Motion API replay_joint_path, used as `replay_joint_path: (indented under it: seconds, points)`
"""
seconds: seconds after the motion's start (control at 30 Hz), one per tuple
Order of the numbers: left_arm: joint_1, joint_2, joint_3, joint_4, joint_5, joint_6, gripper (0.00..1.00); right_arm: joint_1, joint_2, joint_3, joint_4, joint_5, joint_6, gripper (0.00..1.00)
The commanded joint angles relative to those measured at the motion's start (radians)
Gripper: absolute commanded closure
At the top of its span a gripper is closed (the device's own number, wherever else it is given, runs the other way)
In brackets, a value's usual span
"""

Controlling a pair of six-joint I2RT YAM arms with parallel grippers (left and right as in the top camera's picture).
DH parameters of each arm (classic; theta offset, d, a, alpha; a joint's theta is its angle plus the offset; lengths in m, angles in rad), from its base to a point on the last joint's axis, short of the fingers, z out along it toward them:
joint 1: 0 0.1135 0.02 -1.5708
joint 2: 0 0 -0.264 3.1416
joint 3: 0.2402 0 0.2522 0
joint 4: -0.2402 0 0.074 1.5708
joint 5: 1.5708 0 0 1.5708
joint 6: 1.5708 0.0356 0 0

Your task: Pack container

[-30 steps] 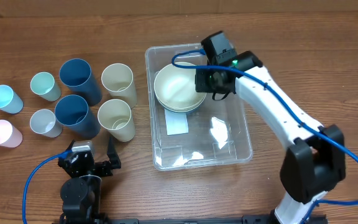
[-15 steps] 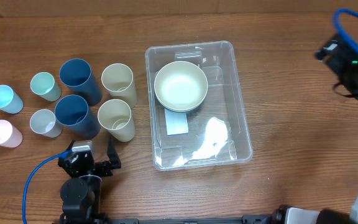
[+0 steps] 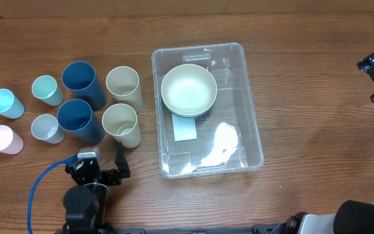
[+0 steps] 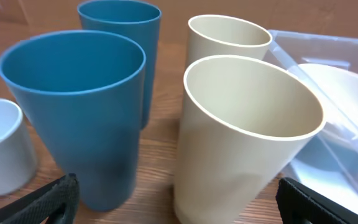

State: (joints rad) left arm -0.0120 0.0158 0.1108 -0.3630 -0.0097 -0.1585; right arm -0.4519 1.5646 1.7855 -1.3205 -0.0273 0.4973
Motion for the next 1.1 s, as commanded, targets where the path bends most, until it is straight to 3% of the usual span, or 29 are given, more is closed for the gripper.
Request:
replay_joint_path:
  seconds: [0.0, 0.2, 0.33, 0.4, 0.47, 0.57, 0.67, 0.77, 0.93, 1.07]
  points:
    - [-0.003, -0.01, 0.154, -0.026, 0.117, -0.113, 0.0, -0.002, 0.001, 0.001, 0.005, -0.004, 0.005, 0.0]
    - [-0.002, 0.047, 0.554, -0.063, 0.117, -0.18, 0.0, -0.002, 0.001, 0.001, 0.005, -0.004, 0.005, 0.0]
    - [-0.002, 0.175, 0.756, -0.121, -0.245, -0.049, 0.0, -0.002, 0.001, 0.001, 0.005, -0.004, 0.005, 0.0]
    - [-0.002, 0.326, 0.851, -0.125, -0.43, 0.076, 0.0, -0.002, 0.001, 0.001, 0.005, -0.004, 0.005, 0.0]
    - [-0.002, 0.481, 0.933, -0.128, -0.592, 0.1, 0.0, -0.002, 0.001, 0.001, 0.005, -0.004, 0.005, 0.0]
    - [0.003, 0.744, 1.087, -0.154, -0.699, 0.13, 0.0, -0.002, 0.001, 0.001, 0.005, -0.004, 0.005, 0.0]
    - [0.077, 1.059, 1.338, -0.305, -0.658, 0.103, 0.0, -0.002, 0.001, 0.001, 0.005, -0.004, 0.005, 0.0]
    - [0.215, 1.295, 1.563, -0.483, -0.457, -0.045, 0.0, -0.002, 0.001, 0.001, 0.005, -0.004, 0.005, 0.0]
    - [0.457, 1.502, 1.692, -0.577, -0.169, -0.092, 0.0, -0.002, 0.001, 0.001, 0.005, -0.004, 0.005, 0.0]
    - [0.592, 1.571, 1.692, -0.609, -0.136, -0.063, 0.0, -0.002, 0.001, 0.001, 0.005, -0.004, 0.005, 0.0]
